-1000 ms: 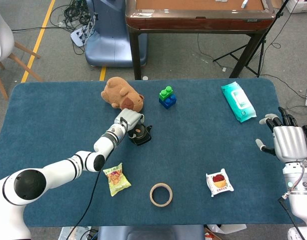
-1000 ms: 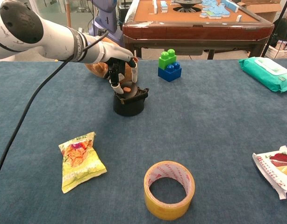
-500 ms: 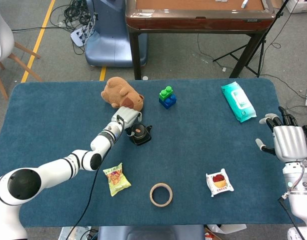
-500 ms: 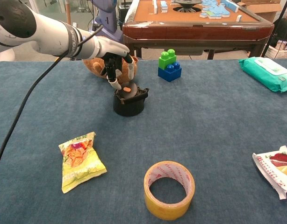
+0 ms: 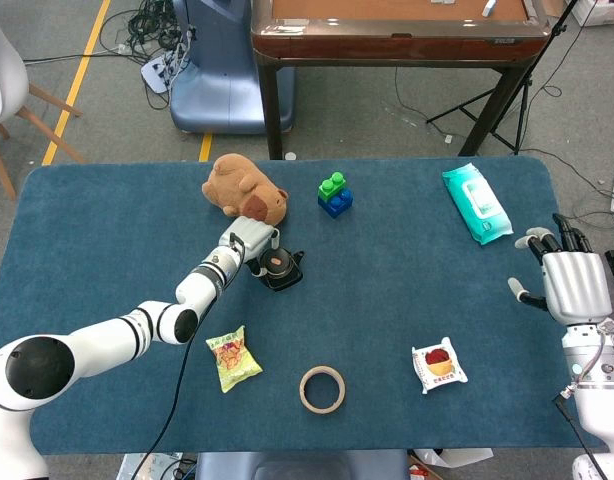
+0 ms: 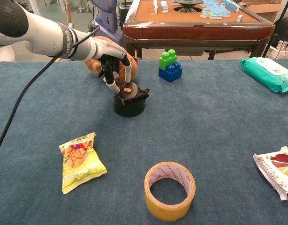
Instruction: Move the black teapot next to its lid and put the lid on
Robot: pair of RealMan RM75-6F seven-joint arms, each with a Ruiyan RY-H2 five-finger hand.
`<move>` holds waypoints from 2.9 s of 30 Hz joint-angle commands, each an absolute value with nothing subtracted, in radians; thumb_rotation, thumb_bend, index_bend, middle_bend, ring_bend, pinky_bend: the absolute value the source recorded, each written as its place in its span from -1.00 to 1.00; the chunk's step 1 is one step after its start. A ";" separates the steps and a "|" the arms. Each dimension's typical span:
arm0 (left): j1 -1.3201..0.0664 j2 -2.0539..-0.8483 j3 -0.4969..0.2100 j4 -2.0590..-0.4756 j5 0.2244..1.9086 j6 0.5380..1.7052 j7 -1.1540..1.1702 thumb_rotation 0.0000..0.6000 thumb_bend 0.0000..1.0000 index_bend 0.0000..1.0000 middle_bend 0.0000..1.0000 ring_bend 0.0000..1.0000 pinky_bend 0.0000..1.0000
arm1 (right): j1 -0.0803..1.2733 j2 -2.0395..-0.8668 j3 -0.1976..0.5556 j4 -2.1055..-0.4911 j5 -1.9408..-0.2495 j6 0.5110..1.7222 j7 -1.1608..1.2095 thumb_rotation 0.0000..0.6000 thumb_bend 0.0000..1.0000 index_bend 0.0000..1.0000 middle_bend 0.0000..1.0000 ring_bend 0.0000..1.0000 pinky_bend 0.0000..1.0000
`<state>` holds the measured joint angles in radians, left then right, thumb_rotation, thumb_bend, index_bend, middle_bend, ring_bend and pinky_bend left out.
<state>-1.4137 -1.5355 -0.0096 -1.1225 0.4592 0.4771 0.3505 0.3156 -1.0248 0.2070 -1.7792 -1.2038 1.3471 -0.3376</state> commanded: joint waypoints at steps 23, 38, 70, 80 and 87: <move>-1.338 -1.457 -0.053 -1.206 0.535 0.581 0.274 0.86 -0.57 -0.35 0.56 0.25 0.16 | 0.311 -1.015 0.212 -1.780 -1.204 1.352 -0.321 1.00 -0.60 -0.29 -0.44 -0.86 -0.69; -1.052 -1.163 -0.044 -1.477 0.736 0.816 0.145 0.69 -0.57 -0.45 0.34 0.04 0.16 | 0.320 -1.010 0.208 -1.767 -1.222 1.315 -0.263 1.00 -0.60 -0.29 -0.44 -0.86 -0.69; -0.258 -1.180 0.058 -1.554 1.229 1.631 -0.092 -0.02 -0.57 -0.71 -0.79 -0.91 -0.75 | 0.208 -1.006 0.106 -1.681 -1.373 1.376 -0.079 1.00 -0.59 -0.60 -0.58 -0.88 -0.70; -0.167 -1.225 0.053 -1.559 1.314 1.713 0.029 -0.07 -0.57 -0.70 -0.79 -0.92 -0.78 | 0.165 -1.040 0.081 -1.665 -1.415 1.431 -0.079 1.00 -0.59 -0.60 -0.58 -0.89 -0.70; -0.136 -1.236 0.030 -1.561 1.343 1.704 0.028 -0.09 -0.57 -0.70 -0.79 -0.92 -0.79 | 0.161 -1.042 0.086 -1.667 -1.415 1.429 -0.080 1.00 -0.59 -0.60 -0.58 -0.89 -0.70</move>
<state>-0.1381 -1.2352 0.0315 -1.5613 1.3418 1.7061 0.0290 0.1611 -1.0425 0.0851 -1.6674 -1.4164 1.4299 -0.0804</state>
